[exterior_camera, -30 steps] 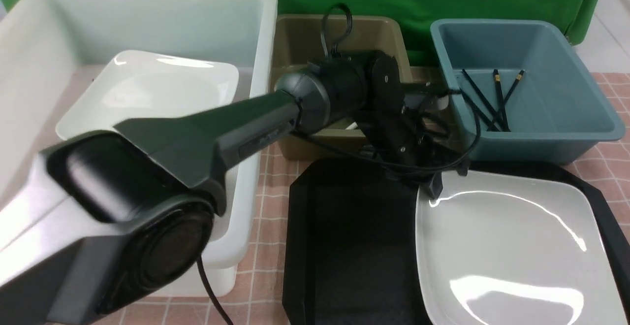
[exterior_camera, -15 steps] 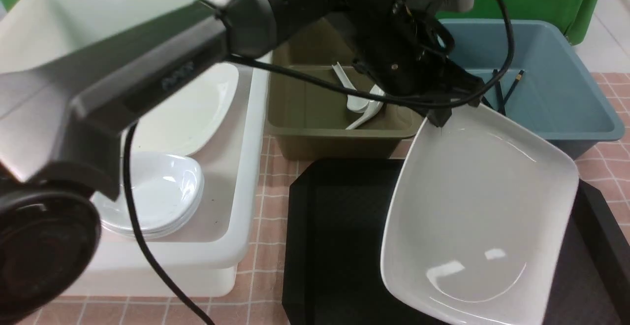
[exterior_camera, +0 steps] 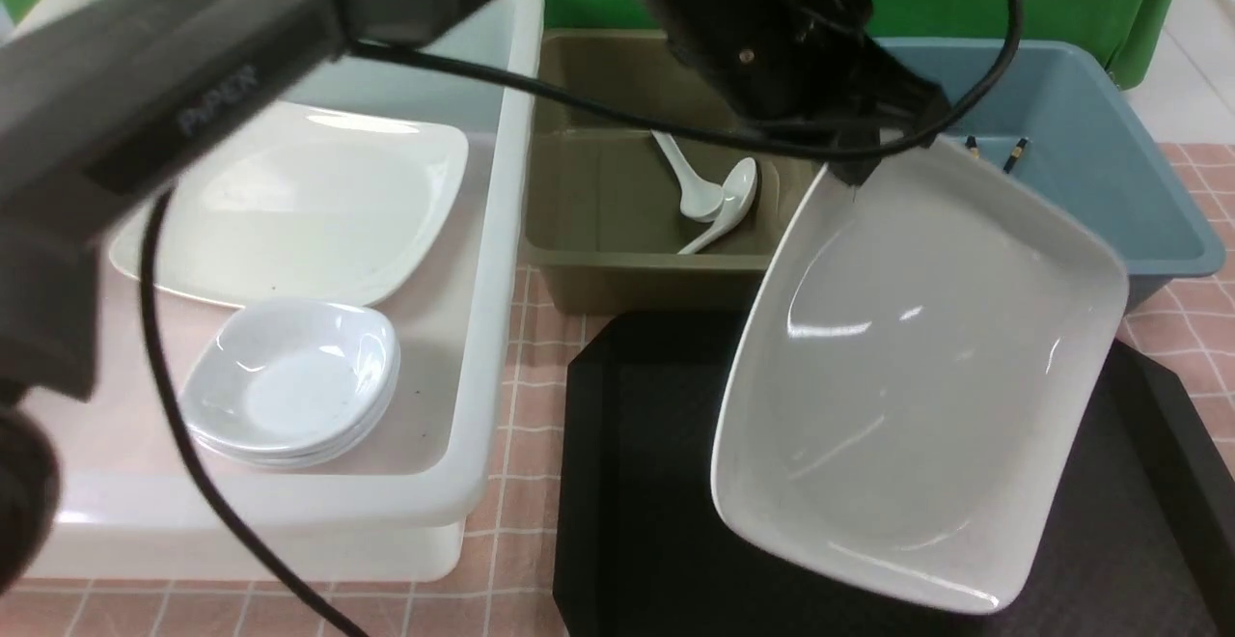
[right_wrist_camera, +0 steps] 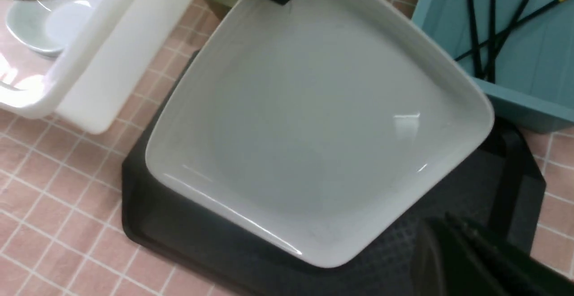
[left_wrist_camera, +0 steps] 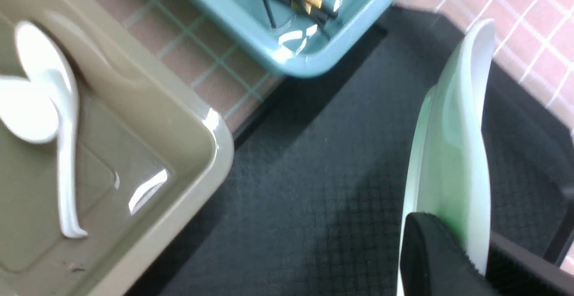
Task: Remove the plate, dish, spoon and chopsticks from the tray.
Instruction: Use the left arm to put the plate into the large storage box on the left
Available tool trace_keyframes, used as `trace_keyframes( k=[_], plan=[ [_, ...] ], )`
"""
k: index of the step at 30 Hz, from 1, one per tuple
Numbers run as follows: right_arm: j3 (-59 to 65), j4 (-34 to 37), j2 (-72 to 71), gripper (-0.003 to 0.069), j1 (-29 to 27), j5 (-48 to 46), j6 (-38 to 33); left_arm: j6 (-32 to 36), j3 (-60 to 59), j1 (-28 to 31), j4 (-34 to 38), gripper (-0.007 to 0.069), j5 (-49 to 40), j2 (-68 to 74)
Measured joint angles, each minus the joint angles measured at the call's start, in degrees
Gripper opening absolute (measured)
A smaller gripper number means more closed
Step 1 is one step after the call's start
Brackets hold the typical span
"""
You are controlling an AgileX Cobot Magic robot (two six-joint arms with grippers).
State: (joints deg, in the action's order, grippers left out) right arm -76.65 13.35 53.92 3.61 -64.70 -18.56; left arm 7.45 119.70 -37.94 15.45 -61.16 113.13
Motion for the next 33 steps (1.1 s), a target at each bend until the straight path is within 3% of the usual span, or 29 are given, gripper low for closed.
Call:
trace_keyframes(
  k=[9, 12, 17, 21, 23, 24, 27, 31, 33],
  plan=[
    [-2.1, 5.0, 0.0, 0.003, 0.0, 0.1, -1.3, 0.0, 6.8, 3.3, -3.3, 0.0011, -4.6, -3.5],
    [-4.1, 9.2, 0.7, 0.003, 0.0, 0.2, -3.9, 0.0, 9.1, 9.1, 0.8, 0.0011, -5.4, -5.0],
    [-10.6, 18.4, 6.5, 0.003, 0.0, -0.1, -8.3, 1.2, 10.6, 27.0, 13.3, 0.0011, -6.1, -8.2],
    [-16.2, 21.7, 11.7, 0.003, 0.3, -0.1, -9.0, 1.7, 10.8, 40.0, 19.2, 0.0011, -7.0, -8.7],
    [-18.2, 21.9, 13.5, 0.003, 1.3, -0.1, -9.0, 1.7, 10.4, 43.7, 20.6, 0.0011, -6.9, -8.7],
    [-20.5, 22.0, 15.5, 0.003, 3.6, -0.1, -8.9, 1.7, 9.5, 48.7, 21.4, 0.0011, -6.4, -8.7],
    [-23.2, 21.3, 18.2, 0.003, 8.8, -0.1, -7.8, 1.7, 6.3, 54.9, 22.0, 0.0011, -4.8, -8.7],
    [-25.6, 17.3, 21.8, 0.003, 16.7, 0.1, -5.6, 1.7, 0.3, 59.8, 22.2, 0.0015, -1.1, -8.8],
    [-26.8, 11.9, 24.2, 0.003, 21.4, 0.4, -3.3, 1.6, -3.9, 61.3, 22.4, 0.0015, 3.1, -9.1]
  ],
)
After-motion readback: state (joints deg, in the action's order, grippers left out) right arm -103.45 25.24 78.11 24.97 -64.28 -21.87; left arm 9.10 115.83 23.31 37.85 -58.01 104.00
